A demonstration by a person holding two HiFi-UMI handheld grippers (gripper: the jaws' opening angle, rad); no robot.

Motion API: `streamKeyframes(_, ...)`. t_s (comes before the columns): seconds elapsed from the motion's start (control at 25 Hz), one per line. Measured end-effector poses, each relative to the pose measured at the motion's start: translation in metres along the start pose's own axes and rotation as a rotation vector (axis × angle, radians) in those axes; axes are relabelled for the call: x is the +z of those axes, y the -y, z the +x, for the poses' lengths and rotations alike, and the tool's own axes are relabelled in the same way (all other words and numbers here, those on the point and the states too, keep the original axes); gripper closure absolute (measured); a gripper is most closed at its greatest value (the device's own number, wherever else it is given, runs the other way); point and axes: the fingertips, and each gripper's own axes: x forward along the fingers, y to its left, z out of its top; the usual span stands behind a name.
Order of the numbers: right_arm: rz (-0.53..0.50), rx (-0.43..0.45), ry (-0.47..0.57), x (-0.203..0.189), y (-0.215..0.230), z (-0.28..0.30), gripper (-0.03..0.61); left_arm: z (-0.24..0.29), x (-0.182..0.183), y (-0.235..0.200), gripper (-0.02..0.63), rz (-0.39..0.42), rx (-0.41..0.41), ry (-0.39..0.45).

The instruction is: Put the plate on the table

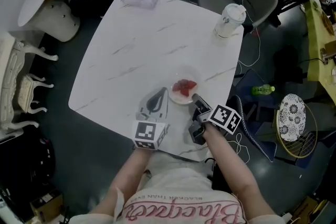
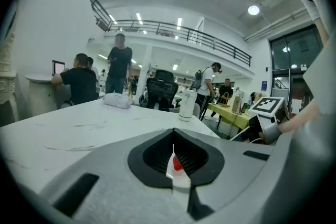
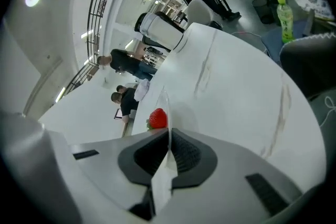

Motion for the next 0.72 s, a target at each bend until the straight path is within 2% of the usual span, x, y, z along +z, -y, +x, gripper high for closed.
streamKeyframes(0.16, -0.111, -0.086, 0.021, 0.009, 0.003, 0.015, 0.563, 0.014, -0.001, -0.003, 0.609, 0.005, -0.015, -0.010)
streamKeyframes(0.36, -0.357, -0.246, 0.062, 0.024, 0.009, 0.022, 0.540, 0.023, -0.003, -0.006, 0.609, 0.005, -0.019, -0.022)
streamKeyframes(0.56, -0.636, -0.360, 0.100, 0.033, 0.009, 0.028, 0.505, 0.024, -0.006, -0.010, 0.609, 0.002, -0.015, -0.035)
streamKeyframes(0.72, -0.767, -0.447, 0.108, 0.034, 0.012, 0.028, 0.497, 0.020, -0.007, -0.014, 0.609, -0.004, -0.010, -0.036)
